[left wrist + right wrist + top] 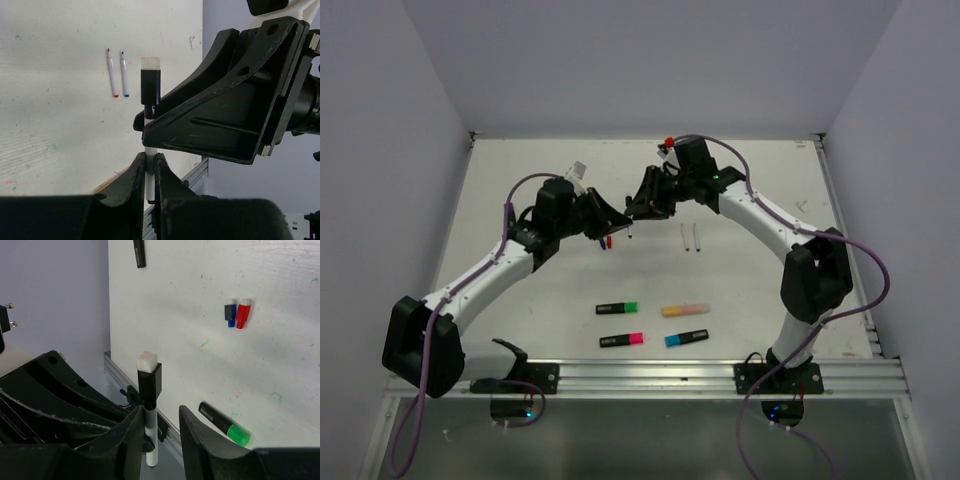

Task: Open the pen caps

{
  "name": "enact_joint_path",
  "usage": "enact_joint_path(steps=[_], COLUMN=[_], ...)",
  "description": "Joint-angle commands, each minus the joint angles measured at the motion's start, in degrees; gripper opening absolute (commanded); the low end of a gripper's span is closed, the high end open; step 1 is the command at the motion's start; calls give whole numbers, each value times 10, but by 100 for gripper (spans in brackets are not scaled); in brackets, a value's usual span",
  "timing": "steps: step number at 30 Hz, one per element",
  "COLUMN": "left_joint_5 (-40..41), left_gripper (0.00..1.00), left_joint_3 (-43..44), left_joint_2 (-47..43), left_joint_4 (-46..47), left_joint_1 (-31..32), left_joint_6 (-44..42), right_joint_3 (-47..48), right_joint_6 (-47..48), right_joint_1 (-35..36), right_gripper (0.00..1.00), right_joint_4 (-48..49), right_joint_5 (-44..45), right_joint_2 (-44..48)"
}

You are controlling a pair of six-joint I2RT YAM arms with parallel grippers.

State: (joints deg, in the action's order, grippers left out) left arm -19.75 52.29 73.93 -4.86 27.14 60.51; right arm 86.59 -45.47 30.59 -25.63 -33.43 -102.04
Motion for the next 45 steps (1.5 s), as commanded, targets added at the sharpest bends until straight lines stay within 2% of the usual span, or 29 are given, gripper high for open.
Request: enact_joint_path(steps=[1,6,9,10,11,13,15,16,17,18,19,22,27,31,36,45], left_joint_5=[-21,-20,-20,-19,-19,-18,-22,-23,-19,-14,-6,17,23,22,4,0], left_gripper=[0,0,0,0,0,0,3,13,38,49,64,77,76,63,52,48], left_joint_3=[6,7,6,7,8,11,11,12,17,20,25,41,72,85,86,69], left_joint_2=[-12,-15,-11,-10,-9,-3,0,-1,-1,-5,-10,-24,-10,5,24,25], left_joint_4=[37,35,39,39,39,39,39,37,23,14,1,-31,-63,-66,-63,-73], left_joint_1=[5,6,7,7,7,7,6,7,7,6,7,5,-5,-7,-5,-4], left_joint_6=[8,7,7,7,7,4,0,-5,-9,-20,-27,-54,-63,-63,-58,-54], right_joint_3=[17,15,6,0,-3,-8,-14,-12,-10,-7,-5,-26,-62,-96,-99,-85], right_joint_6=[-1,-1,-8,-8,-8,-8,-6,-1,18,27,36,65,93,94,90,67], right_joint_1=[-1,0,6,10,16,20,20,20,19,18,18,17,18,20,21,21], right_gripper=[37,31,25,22,12,0,0,0,0,0,0,0,0,0,0,0], right_joint_4=[7,15,23,25,29,32,32,26,9,1,-9,-23,-16,4,14,36], right_joint_5=[7,6,-10,-11,-12,-10,-10,-10,-6,2,4,6,-9,-39,-52,-57], right_joint_2=[-4,-11,-7,-5,-2,8,14,16,16,18,22,45,78,97,103,97])
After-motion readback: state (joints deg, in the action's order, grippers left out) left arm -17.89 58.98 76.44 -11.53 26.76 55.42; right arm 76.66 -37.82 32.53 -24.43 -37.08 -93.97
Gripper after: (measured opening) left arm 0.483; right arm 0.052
